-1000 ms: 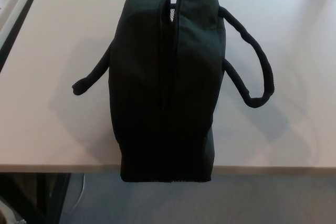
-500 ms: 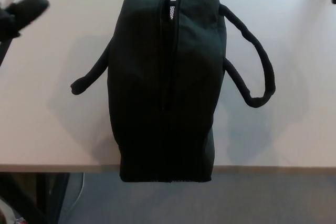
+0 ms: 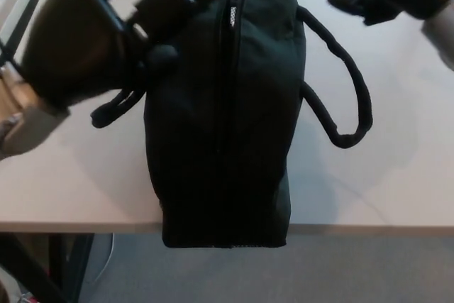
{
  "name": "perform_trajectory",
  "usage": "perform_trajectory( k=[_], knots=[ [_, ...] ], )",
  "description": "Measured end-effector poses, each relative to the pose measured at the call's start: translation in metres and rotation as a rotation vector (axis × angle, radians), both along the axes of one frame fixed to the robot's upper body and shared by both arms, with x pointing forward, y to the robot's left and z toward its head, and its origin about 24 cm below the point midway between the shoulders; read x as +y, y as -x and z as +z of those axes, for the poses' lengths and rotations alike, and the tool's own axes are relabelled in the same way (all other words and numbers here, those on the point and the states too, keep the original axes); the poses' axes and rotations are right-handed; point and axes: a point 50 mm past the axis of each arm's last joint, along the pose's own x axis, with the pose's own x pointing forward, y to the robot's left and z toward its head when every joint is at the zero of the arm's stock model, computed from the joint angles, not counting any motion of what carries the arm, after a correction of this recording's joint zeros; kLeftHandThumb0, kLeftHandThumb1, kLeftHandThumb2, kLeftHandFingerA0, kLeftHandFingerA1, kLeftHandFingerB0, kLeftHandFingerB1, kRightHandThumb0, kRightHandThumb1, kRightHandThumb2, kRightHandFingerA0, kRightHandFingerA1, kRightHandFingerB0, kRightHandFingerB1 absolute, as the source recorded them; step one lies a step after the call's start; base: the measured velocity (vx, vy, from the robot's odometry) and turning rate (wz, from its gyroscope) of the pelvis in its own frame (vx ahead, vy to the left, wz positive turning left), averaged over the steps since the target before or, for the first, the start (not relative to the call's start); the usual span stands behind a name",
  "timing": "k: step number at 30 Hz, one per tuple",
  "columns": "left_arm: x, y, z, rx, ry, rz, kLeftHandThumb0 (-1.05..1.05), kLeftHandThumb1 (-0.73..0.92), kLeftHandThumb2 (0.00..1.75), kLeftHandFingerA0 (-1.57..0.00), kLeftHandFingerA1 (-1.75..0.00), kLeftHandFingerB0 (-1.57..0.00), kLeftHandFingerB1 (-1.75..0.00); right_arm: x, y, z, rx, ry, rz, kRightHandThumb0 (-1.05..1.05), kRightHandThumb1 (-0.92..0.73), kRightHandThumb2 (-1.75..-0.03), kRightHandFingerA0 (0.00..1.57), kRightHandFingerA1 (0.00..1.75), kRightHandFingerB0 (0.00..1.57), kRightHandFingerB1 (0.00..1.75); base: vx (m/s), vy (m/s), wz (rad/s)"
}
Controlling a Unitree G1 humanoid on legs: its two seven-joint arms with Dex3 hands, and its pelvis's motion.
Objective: A lunch bag is kept on the middle of the desk and the robot uses both its hands to grab the opening of the bag from the left and right and moves its hands away from each other to spread the bag open
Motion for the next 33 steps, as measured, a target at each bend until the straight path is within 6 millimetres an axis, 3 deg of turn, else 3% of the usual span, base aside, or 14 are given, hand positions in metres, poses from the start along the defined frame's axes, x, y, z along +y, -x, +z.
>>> perform_trajectory(
  k=[2, 4, 5, 8, 16, 18, 20, 21, 23, 24, 25, 26, 27, 33],
  knots=[
    [-0.004, 0.0, -0.002, -0.008, -0.02, -0.018, -0.16, 0.47, 0.56, -0.29, -0.4, -0.05, -0.37, 0.006, 0.0, -0.003, 0.006, 0.025, 0.012, -0.16, -0.46, -0.62, 0.21, 0.39, 0.07, 0.18, 0.0, 0.0, 0.0],
    [-0.009, 0.0, -0.006, -0.023, -0.055, -0.044, -0.15, 0.3, 0.81, -0.19, -0.54, 0.0, -0.49, 0.016, -0.001, -0.006, 0.014, 0.075, 0.032, -0.16, -0.51, -0.55, 0.23, 0.34, 0.0, 0.28, 0.0, 0.0, 0.0],
    [-0.011, 0.0, -0.008, -0.028, -0.07, -0.055, -0.16, 0.47, 0.56, -0.3, -0.41, -0.04, -0.34, 0.02, -0.001, -0.008, 0.016, 0.1, 0.043, -0.18, -0.49, -0.62, 0.19, 0.37, 0.07, 0.19, 0.0, 0.0, 0.0],
    [-0.014, 0.0, -0.014, -0.037, -0.111, -0.081, -0.18, 0.45, 0.53, -0.32, -0.39, -0.07, -0.39, 0.029, 0.0, -0.012, 0.018, 0.16, 0.065, -0.18, -0.47, -0.56, 0.23, 0.34, 0.04, 0.24, 0.0, 0.0, 0.0],
    [-0.011, 0.002, -0.036, -0.043, -0.196, -0.135, -0.11, 0.54, 0.62, -0.72, -0.47, -0.73, -0.46, 0.041, 0.003, -0.029, 0.027, 0.334, 0.116, -0.48, -0.46, -0.54, 0.19, 0.31, 0.03, 0.26, 0.0, 0.0, 0.0],
    [-0.008, 0.003, -0.041, -0.043, -0.215, -0.141, -0.32, 0.42, 0.54, -1.15, -0.67, -1.06, -0.61, 0.043, 0.004, -0.035, 0.027, 0.39, 0.132, -0.43, -0.5, -0.56, 0.24, 0.34, 0.27, 0.3, 0.0, 0.0, 0.0],
    [-0.004, 0.004, -0.044, -0.045, -0.225, -0.145, -0.32, 0.43, 0.57, -1.17, -0.89, -1.12, -0.72, 0.043, 0.007, -0.042, 0.024, 0.449, 0.155, -0.36, -0.42, -0.61, 0.24, 0.39, 0.23, 0.35, 0.0, 0.0, 0.0],
    [-0.002, 0.005, -0.045, -0.048, -0.232, -0.149, -0.29, 0.47, 0.82, -1.07, -0.82, -1.09, -0.92, 0.043, 0.009, -0.046, 0.02, 0.48, 0.174, -0.24, -0.53, -0.58, 0.25, 0.34, 0.01, 0.25, 0.0, 0.0, 0.0],
    [0.003, 0.006, -0.049, -0.05, -0.24, -0.151, -0.28, 0.49, 0.82, -1.05, -0.75, -1.08, -0.89, 0.043, 0.013, -0.053, 0.02, 0.515, 0.213, -0.23, -0.54, -0.58, 0.28, 0.36, 0.0, 0.21, 0.0, 0.0, 0.0],
    [0.005, 0.006, -0.05, -0.049, -0.24, -0.151, -0.27, 0.51, 0.7, -1.07, -1.07, -1.08, -0.77, 0.043, 0.014, -0.055, 0.021, 0.519, 0.22, -0.22, -0.52, -0.59, 0.29, 0.36, 0.11, 0.22, 0.0, 0.0, 0.0],
    [0.007, 0.006, -0.052, -0.046, -0.24, -0.15, -0.21, 0.44, 0.74, -1.11, -1.28, -1.08, -0.79, 0.042, 0.015, -0.057, 0.022, 0.526, 0.233, -0.18, -0.34, -0.86, 0.22, 0.54, 0.17, 0.51, 0.0, 0.0, 0.0],
    [0.012, 0.007, -0.057, -0.037, -0.239, -0.148, -0.21, 0.44, 0.74, -1.11, -1.28, -1.08, -0.79, 0.04, 0.018, -0.062, 0.026, 0.539, 0.257, -0.18, -0.34, -0.86, 0.22, 0.54, 0.17, 0.51, 0.0, 0.0, 0.0],
    [0.015, 0.008, -0.059, -0.029, -0.233, -0.144, -0.19, 0.4, 0.75, -1.13, -1.26, -1.09, -0.75, 0.038, 0.02, -0.064, 0.029, 0.543, 0.268, -0.23, -0.55, -0.57, 0.32, 0.34, 0.25, 0.29, 0.0, 0.0, 0.0],
    [0.046, 0.027, -0.093, 0.091, -0.141, -0.086, -0.13, 0.46, 0.83, -1.17, -0.98, -1.06, -0.74, 0.014, 0.035, -0.095, 0.099, 0.567, 0.328, -0.19, -0.53, -0.58, 0.32, 0.36, 0.19, 0.28, 0.0, 0.0, 0.0]
  ],
)
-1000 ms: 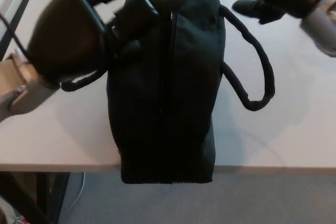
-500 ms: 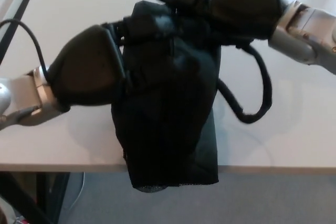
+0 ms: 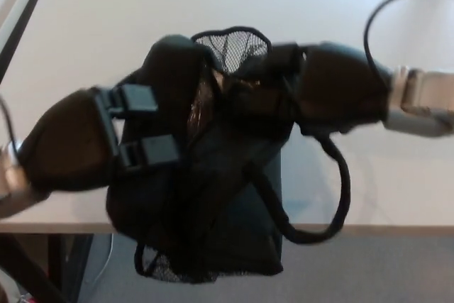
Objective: A lunch bag is kept on the middle of the desk and the robot uses both its hands to grab the opening of the bag from the left and right and moves its hands away from each other to spread the bag open
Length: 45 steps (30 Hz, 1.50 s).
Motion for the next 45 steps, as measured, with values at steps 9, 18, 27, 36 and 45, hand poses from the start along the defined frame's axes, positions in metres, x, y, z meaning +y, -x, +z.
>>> perform_trajectory(
  k=[9, 18, 27, 36, 45],
  knots=[
    [0.023, 0.026, -0.051, 0.188, 0.176, 0.177, -0.1, 0.48, 0.89, -1.06, -1.25, -1.03, -0.77, -0.021, 0.012, -0.016, 0.03, -0.03, 0.017, -0.22, -0.58, -0.59, 0.29, 0.34, 0.21, 0.29, 0.0, 0.0, 0.0],
    [0.025, 0.031, -0.066, 0.24, 0.242, 0.245, -0.12, 0.52, 0.9, -1.02, -1.32, -1.02, -0.79, -0.028, 0.018, -0.025, 0.04, -0.057, 0.04, -0.26, -0.6, -0.59, 0.31, 0.34, 0.2, 0.28, 0.0, 0.0, 0.0],
    [0.024, 0.03, -0.063, 0.23, 0.269, 0.246, -0.11, 0.48, 0.92, -1.02, -1.31, -1.01, -0.79, -0.031, 0.02, -0.027, 0.039, -0.072, 0.052, -0.26, -0.6, -0.61, 0.3, 0.35, 0.16, 0.28, 0.0, 0.0, 0.0],
    [0.013, 0.025, -0.036, 0.123, 0.323, 0.151, -0.19, 0.61, 0.61, -0.99, -0.56, -0.87, -0.59, -0.035, 0.017, -0.027, 0.032, -0.068, 0.033, -0.32, -0.52, -0.57, 0.36, 0.35, 0.18, 0.28, 0.0, 0.0, 0.0],
    [-0.043, 0.004, 0.071, -0.219, 0.449, -0.122, -0.02, 0.52, 0.73, -0.32, -0.35, -0.12, -0.33, -0.015, -0.011, 0.023, -0.166, -0.116, -0.018, -0.5, -0.65, -0.62, 0.13, 0.31, 0.1, 0.2, 0.0, 0.0, 0.0]
  ],
)
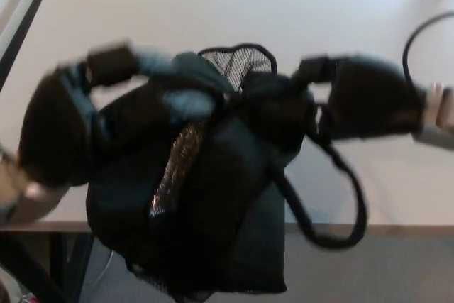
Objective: A lunch bag is kept on the middle of the desk and the robot uses both its hands to grab the opening of the bag from the left and right and moves its hands away from each other to spread the bag open
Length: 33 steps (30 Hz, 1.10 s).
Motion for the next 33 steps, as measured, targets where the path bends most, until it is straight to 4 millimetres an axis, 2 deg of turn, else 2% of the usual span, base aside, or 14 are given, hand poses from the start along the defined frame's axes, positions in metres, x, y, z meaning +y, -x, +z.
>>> perform_trajectory(
  k=[1, 2, 10, 12, 19, 20, 21, 25, 26, 28, 29, 30, 32, 33],
  knots=[
    [-0.008, -0.002, 0.013, -0.046, 0.013, -0.016, -0.04, 0.5, 0.77, -0.24, -0.39, -0.05, -0.23, 0.003, -0.005, 0.012, -0.04, -0.02, -0.016, -0.45, -0.52, -0.59, 0.21, 0.33, 0.06, 0.2, 0.0, 0.0, 0.0],
    [-0.012, -0.004, 0.021, -0.072, 0.018, -0.023, -0.06, 0.52, 0.74, -0.28, -0.39, -0.06, -0.25, 0.005, -0.008, 0.02, -0.061, -0.038, -0.028, -0.18, -0.38, -0.87, 0.28, 0.55, 0.08, 0.47, 0.0, 0.0, 0.0],
    [-0.05, -0.008, 0.081, -0.244, 0.001, -0.074, -0.14, 0.55, 0.63, -0.28, -0.39, -0.06, -0.21, 0.008, -0.028, 0.108, -0.205, -0.379, -0.176, -0.2, -0.42, -0.91, 0.26, 0.55, 0.04, 0.46, 0.0, 0.0, 0.0],
    [-0.051, -0.008, 0.092, -0.269, -0.011, -0.062, -0.18, 0.54, 0.69, -0.22, -0.4, -0.05, -0.2, 0.003, -0.029, 0.125, -0.224, -0.454, -0.208, -0.2, -0.54, -0.56, 0.34, 0.36, 0.13, 0.26, 0.0, 0.0, 0.0],
    [-0.015, -0.002, 0.115, -0.323, -0.021, 0.085, -0.05, 0.48, 0.73, -0.15, -0.4, -0.08, -0.29, -0.044, -0.019, 0.172, -0.311, -0.684, -0.298, -0.35, -0.58, -0.58, 0.3, 0.34, 0.12, 0.26, 0.0, 0.0, 0.0],
    [-0.006, 0.001, 0.116, -0.325, -0.023, 0.116, -0.04, 0.37, 0.95, -0.12, -0.52, 0.0, -0.47, -0.054, -0.015, 0.175, -0.33, -0.705, -0.304, -0.38, -0.57, -0.58, 0.3, 0.34, 0.13, 0.26, 0.0, 0.0, 0.0],
    [0.003, 0.003, 0.117, -0.327, -0.022, 0.144, -0.1, 0.58, 0.73, -0.17, -0.33, -0.12, -0.3, -0.063, -0.012, 0.177, -0.346, -0.722, -0.312, -0.39, -0.55, -0.57, 0.3, 0.34, 0.17, 0.27, 0.0, 0.0, 0.0],
    [0.034, 0.013, 0.11, -0.303, -0.002, 0.24, -0.02, 0.55, 0.78, -0.26, -0.34, -0.17, -0.29, -0.092, 0.004, 0.161, -0.375, -0.763, -0.311, -0.44, -0.59, -0.59, 0.34, 0.38, 0.2, 0.29, 0.0, 0.0, 0.0],
    [0.04, 0.014, 0.107, -0.291, 0.005, 0.256, -0.11, 0.6, 0.71, -0.86, -1.38, -0.16, -0.3, -0.095, 0.007, 0.156, -0.375, -0.764, -0.308, -0.5, -0.68, -0.61, 0.34, 0.34, 0.24, 0.3, 0.0, 0.0, 0.0],
    [0.05, 0.017, 0.099, -0.263, 0.018, 0.289, -0.18, 0.61, 0.64, -0.65, -1.2, -0.21, -0.29, -0.103, 0.013, 0.145, -0.372, -0.765, -0.308, -0.52, -0.72, -0.63, 0.24, 0.31, 0.18, 0.27, 0.0, 0.0, 0.0],
    [0.057, 0.02, 0.093, -0.238, 0.024, 0.31, -0.19, 0.58, 0.64, -0.45, -0.51, -0.21, -0.31, -0.108, 0.017, 0.135, -0.364, -0.764, -0.314, -0.52, -0.71, -0.63, 0.25, 0.31, 0.19, 0.28, 0.0, 0.0, 0.0],
    [0.06, 0.021, 0.09, -0.225, 0.026, 0.319, -0.24, 0.45, 0.93, -0.34, -0.56, -0.08, -0.46, -0.111, 0.019, 0.13, -0.36, -0.764, -0.318, -0.51, -0.73, -0.63, 0.23, 0.31, 0.18, 0.28, 0.0, 0.0, 0.0],
    [0.067, 0.024, 0.081, -0.189, 0.032, 0.344, -0.22, 0.44, 0.92, -0.33, -0.55, -0.07, -0.46, -0.117, 0.025, 0.116, -0.342, -0.762, -0.331, -0.51, -0.73, -0.63, 0.24, 0.31, 0.17, 0.27, 0.0, 0.0, 0.0],
    [0.073, 0.026, 0.071, -0.152, 0.038, 0.363, -0.19, 0.63, 0.59, -0.46, -0.36, -0.19, -0.28, -0.123, 0.03, 0.101, -0.316, -0.762, -0.346, -0.49, -0.72, -0.63, 0.26, 0.32, 0.19, 0.28, 0.0, 0.0, 0.0]
  ],
)
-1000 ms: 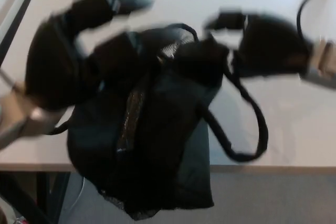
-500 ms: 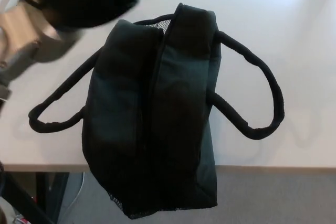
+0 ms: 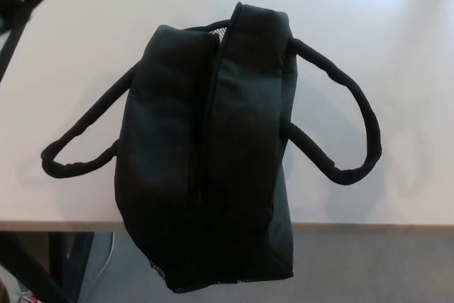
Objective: A lunch bag is kept on the middle of the desk and the robot uses both its hands to grab the opening of the bag from the left and right and moves its hands away from each other to spread the bag open
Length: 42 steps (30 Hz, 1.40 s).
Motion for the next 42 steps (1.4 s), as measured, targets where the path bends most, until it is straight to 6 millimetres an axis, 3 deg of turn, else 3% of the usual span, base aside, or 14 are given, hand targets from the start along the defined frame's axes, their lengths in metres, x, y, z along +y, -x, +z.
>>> perform_trajectory(
  k=[4, 5, 6, 7, 12, 13, 14, 16, 17, 21, 24, 28, 38, 42],
  knots=[
    [0.014, 0.009, -0.025, 0.102, 0.026, 0.033, -0.21, 0.66, 0.59, -0.42, -0.37, -0.15, -0.26, -0.013, 0.016, -0.041, 0.085, -0.011, -0.013, -0.46, -0.74, -0.63, 0.16, 0.27, 0.14, 0.26, 0.0, 0.0, 0.0],
    [0.019, 0.014, -0.04, 0.164, 0.039, 0.044, -0.19, 0.44, 0.91, -0.28, -0.54, -0.03, -0.44, -0.019, 0.025, -0.061, 0.134, -0.018, -0.022, -0.52, -0.66, -0.78, 0.11, 0.36, 0.1, 0.34, 0.0, 0.0, 0.0],
    [0.022, 0.019, -0.052, 0.215, 0.048, 0.049, -0.17, 0.43, 0.91, -0.27, -0.54, -0.04, -0.45, -0.023, 0.032, -0.076, 0.173, -0.021, -0.028, -0.47, -0.72, -0.63, 0.16, 0.3, 0.11, 0.26, 0.0, 0.0, 0.0],
    [0.023, 0.021, -0.056, 0.234, 0.051, 0.05, -0.13, 0.46, 0.93, -0.22, -0.52, -0.03, -0.45, -0.024, 0.034, -0.081, 0.188, -0.023, -0.03, -0.31, -0.6, -1.09, 0.01, 0.49, 0.0, 0.49, 0.0, 0.0, 0.0],
    [0.028, 0.058, -0.125, 0.546, 0.122, 0.053, -0.13, 0.46, 0.94, -0.21, -0.52, -0.03, -0.45, -0.031, 0.074, -0.156, 0.42, -0.046, -0.037, -0.33, -0.59, -1.09, 0.0, 0.49, 0.0, 0.49, 0.0, 0.0, 0.0],
    [0.028, 0.063, -0.133, 0.586, 0.132, 0.053, -0.2, 0.64, 0.63, -0.31, -0.38, -0.13, -0.29, -0.031, 0.08, -0.165, 0.451, -0.049, -0.036, -0.5, -0.71, -0.65, 0.1, 0.32, 0.09, 0.2, 0.0, 0.0, 0.0],
    [0.028, 0.073, -0.146, 0.65, 0.152, 0.054, -0.2, 0.65, 0.63, -0.3, -0.37, -0.15, -0.29, -0.03, 0.089, -0.179, 0.501, -0.054, -0.033, -0.32, -0.6, -1.09, 0.0, 0.5, 0.0, 0.49, 0.0, 0.0, 0.0],
    [0.026, 0.099, -0.172, 0.798, 0.199, 0.056, -0.25, 0.67, 0.65, -0.28, -0.36, -0.13, -0.3, -0.025, 0.112, -0.21, 0.616, -0.07, -0.02, -0.33, -0.59, -1.09, 0.0, 0.5, 0.0, 0.49, 0.0, 0.0, 0.0],
    [0.025, 0.108, -0.18, 0.849, 0.213, 0.057, -0.31, 0.66, 0.69, -0.27, -0.36, -0.14, -0.32, -0.023, 0.121, -0.22, 0.656, -0.077, -0.014, -0.57, -0.69, -0.83, 0.06, 0.34, 0.02, 0.22, 0.0, 0.0, 0.0],
    [0.021, 0.153, -0.21, 1.064, 0.304, 0.075, -0.31, 0.67, 0.7, -0.27, -0.36, -0.15, -0.32, -0.006, 0.162, -0.262, 0.84, -0.127, 0.022, -0.56, -0.57, -0.95, 0.01, 0.4, 0.0, 0.35, 0.0, 0.0, 0.0],
    [0.017, 0.191, -0.225, 1.222, 0.398, 0.105, -0.35, 0.66, 0.71, -0.23, -0.36, -0.15, -0.33, 0.016, 0.202, -0.293, 0.996, -0.197, 0.067, -0.59, -0.85, -0.69, 0.08, 0.32, 0.05, 0.17, 0.0, 0.0, 0.0],
    [0.015, 0.21, -0.231, 1.305, 0.478, 0.132, -0.27, 0.71, 0.62, -0.28, -0.32, -0.18, -0.28, 0.038, 0.228, -0.308, 1.108, -0.251, 0.114, -0.6, -0.55, -0.93, 0.0, 0.41, 0.0, 0.31, 0.0, 0.0, 0.0],
    [0.017, 0.219, -0.237, 1.377, 0.615, 0.167, -0.28, 0.7, 0.61, -0.3, -0.32, -0.19, -0.28, 0.062, 0.252, -0.321, 1.266, -0.299, 0.178, -0.6, -0.57, -0.95, 0.0, 0.39, 0.02, 0.3, 0.0, 0.0, 0.0],
    [0.017, 0.22, -0.239, 1.399, 0.67, 0.173, -0.27, 0.68, 0.61, -0.3, -0.33, -0.2, -0.28, 0.065, 0.252, -0.322, 1.305, -0.311, 0.187, -0.6, -0.78, -0.75, 0.08, 0.32, 0.07, 0.2, 0.0, 0.0, 0.0]
  ],
)
